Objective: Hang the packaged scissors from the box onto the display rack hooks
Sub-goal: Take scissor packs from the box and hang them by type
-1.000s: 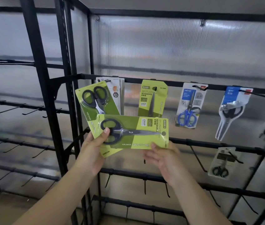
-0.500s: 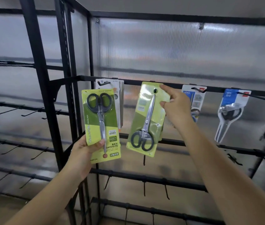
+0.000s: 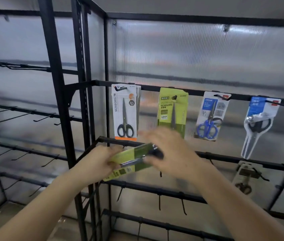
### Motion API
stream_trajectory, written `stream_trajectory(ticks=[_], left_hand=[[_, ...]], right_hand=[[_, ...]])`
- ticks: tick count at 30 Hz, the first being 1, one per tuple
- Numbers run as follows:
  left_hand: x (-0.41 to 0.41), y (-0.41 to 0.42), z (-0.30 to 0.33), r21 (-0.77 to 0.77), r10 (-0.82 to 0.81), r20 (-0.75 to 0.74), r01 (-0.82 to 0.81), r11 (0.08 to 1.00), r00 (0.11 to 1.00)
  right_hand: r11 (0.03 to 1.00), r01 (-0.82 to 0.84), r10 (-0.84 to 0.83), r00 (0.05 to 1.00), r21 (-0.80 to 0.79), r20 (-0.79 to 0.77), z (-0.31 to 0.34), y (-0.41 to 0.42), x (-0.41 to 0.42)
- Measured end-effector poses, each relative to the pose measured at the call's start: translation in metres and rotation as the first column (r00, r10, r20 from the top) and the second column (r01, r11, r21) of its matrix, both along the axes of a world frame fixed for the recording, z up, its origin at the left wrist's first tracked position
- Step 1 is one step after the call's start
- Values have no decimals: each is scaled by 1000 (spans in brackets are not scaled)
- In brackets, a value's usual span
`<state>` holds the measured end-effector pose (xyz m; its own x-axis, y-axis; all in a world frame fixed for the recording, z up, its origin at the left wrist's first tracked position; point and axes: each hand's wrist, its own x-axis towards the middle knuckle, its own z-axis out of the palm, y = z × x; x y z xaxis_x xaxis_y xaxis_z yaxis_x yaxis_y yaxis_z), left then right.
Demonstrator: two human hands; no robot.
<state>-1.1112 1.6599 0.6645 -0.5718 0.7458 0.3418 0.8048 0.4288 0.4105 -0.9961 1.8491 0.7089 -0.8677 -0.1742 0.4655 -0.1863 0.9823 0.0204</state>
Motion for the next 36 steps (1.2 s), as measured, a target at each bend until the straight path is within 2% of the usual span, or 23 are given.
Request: stream_trajectory(ticks=[1,2,4,6,7,9,10,12,14,15,18,23,27,36], left_hand=[[2,4,3,-95,-8,-55,3,996,998],[5,8,4,-152,-10,-97,-5,988,995],[11,17,5,-173,14,-158,-41,984,987],[18,22,6,13,57,-242,-56,998,969],[20,23,7,105,85,-304,-55,993,949],[19,24,10,261,174,-383,-74,962,907],[18,24,13,312,217,-374,-98,945,902],[17,25,18,352,257,-331,-134,926,908],[18,30,18,331,267,-277,-169,928,923],[20,33,18,312,261,-264,-174,934,928],[28,44,14,280,223,-257,-148,949,940],[33,53,8,225,178,-260,-119,967,949],[34,57,8,211,174,-236,-124,969,956],[41,61,9,227,171,-171,-130,965,970]], right_hand=[[994,15,-30,990,105,139,-8,-1,0],[989,22,-52,978,146,202,-14,1,-1],[998,28,-39,977,53,210,-23,10,2],[996,40,-26,985,-79,170,-31,23,8],[978,58,-28,989,-201,147,-34,29,12],[867,78,-55,997,-493,61,-37,37,20],[799,58,-82,997,-598,-14,-36,41,23],[698,-21,-168,967,-715,-193,-30,48,29],[661,-58,-267,913,-748,-307,-21,52,28],[646,-43,-308,899,-762,-311,-18,53,27],[583,41,-358,910,-812,-210,-15,51,23],[670,114,-345,923,-734,-172,-22,41,26],[662,108,-347,921,-742,-175,-20,35,25],[485,4,-284,946,-875,-153,-17,19,25]])
